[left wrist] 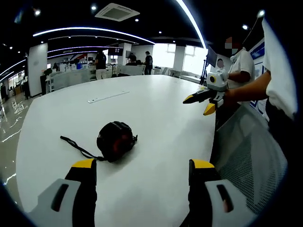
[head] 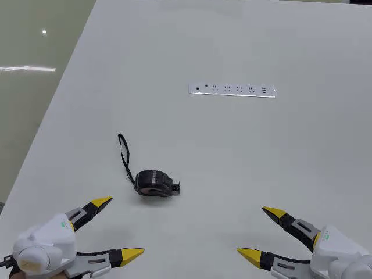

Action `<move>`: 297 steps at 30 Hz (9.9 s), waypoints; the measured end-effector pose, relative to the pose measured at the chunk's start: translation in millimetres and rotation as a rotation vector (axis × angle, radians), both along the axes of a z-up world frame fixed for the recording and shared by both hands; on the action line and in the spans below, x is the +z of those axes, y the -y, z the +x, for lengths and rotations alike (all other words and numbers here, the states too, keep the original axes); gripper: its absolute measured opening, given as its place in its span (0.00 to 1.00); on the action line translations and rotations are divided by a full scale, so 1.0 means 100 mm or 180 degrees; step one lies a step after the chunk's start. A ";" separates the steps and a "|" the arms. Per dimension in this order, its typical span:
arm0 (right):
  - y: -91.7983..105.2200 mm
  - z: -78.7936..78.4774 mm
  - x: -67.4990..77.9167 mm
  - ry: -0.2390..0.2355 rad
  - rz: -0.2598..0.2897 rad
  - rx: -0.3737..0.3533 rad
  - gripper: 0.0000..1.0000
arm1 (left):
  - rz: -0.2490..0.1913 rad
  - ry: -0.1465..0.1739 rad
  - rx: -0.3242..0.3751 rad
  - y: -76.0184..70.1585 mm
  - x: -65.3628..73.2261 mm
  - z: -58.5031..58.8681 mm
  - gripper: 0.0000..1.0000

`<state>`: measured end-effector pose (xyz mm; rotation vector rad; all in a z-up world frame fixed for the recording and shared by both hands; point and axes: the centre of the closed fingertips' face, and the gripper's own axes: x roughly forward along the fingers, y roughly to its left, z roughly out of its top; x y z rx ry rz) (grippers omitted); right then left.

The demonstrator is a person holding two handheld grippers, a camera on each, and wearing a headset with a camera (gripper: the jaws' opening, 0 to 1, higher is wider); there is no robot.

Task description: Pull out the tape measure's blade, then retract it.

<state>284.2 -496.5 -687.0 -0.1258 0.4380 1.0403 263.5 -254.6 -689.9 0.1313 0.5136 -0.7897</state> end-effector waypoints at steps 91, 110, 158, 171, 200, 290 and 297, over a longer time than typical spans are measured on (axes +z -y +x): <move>-0.99 0.64 -0.62 -0.0067 -0.0055 0.1139 0.53 | 0.0603 -0.0256 -0.1264 0.20 -0.65 0.95 0.61; -1.18 0.77 -0.68 -0.0104 0.0005 0.1195 0.52 | 0.0616 -0.0276 -0.1274 0.25 -0.72 1.02 0.51; -1.41 0.83 -0.80 -0.0149 0.0082 0.1339 0.47 | 0.0612 -0.0363 -0.1398 0.28 -0.76 1.04 0.33; -1.57 0.86 -0.88 -0.0120 0.0117 0.1437 0.40 | 0.0634 -0.0380 -0.1415 0.27 -0.78 1.04 0.33; -1.67 0.88 -0.91 -0.0029 0.0071 0.1566 0.15 | 0.0622 -0.0394 -0.1397 0.28 -0.79 1.04 0.33; -1.29 0.82 -0.92 -0.0078 0.0172 0.1304 0.10 | 0.0594 -0.0377 -0.1538 0.29 -0.78 1.02 0.32; -1.23 0.82 -0.92 -0.0086 0.0169 0.1299 0.10 | 0.0597 -0.0372 -0.1542 0.30 -0.77 1.02 0.32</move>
